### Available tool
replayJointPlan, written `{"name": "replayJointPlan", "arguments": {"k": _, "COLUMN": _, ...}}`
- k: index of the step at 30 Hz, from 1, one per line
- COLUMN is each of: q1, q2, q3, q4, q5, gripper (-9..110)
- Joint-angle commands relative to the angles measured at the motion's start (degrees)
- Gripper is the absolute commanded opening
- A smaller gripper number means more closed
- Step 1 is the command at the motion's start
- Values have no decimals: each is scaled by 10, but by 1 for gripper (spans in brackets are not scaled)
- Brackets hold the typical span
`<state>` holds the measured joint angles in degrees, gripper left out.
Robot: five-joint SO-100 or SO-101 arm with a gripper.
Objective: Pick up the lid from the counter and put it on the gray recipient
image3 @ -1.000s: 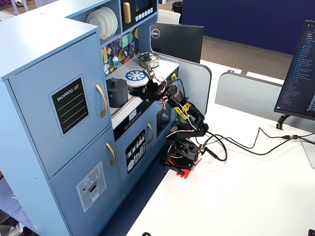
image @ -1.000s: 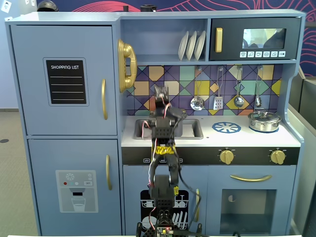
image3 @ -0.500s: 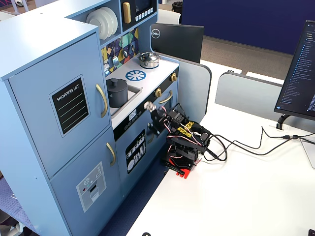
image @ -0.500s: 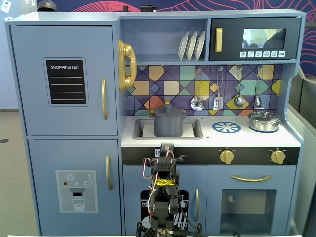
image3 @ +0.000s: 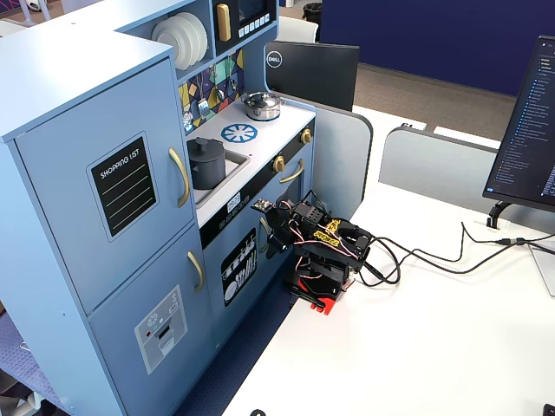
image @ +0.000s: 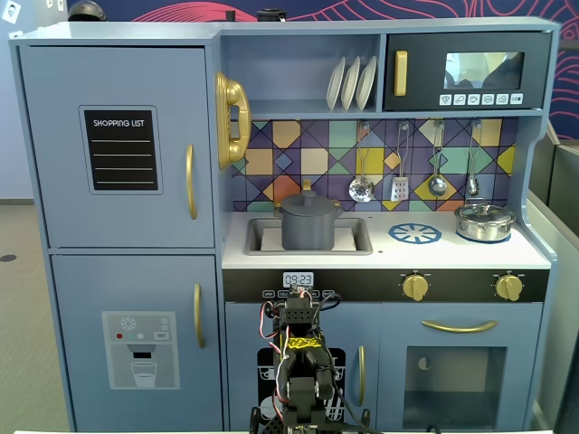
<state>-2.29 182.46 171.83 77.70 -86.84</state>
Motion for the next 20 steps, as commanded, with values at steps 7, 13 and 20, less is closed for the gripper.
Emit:
{"name": "replayJointPlan", "arguments": {"k": 7, "q1": 49, "q2": -4, "q3": 2, "q4": 99, "q5": 3, "gripper": 5}}
{"name": "replayJointPlan", "arguments": {"k": 13, "q1": 49, "q2": -4, "q3": 2, "q4": 99, "q5": 3, "gripper": 5}}
{"name": "replayJointPlan", "arguments": {"k": 20, "q1": 49, "q2": -4, "q3": 2, "q4": 99, "q5": 3, "gripper": 5}}
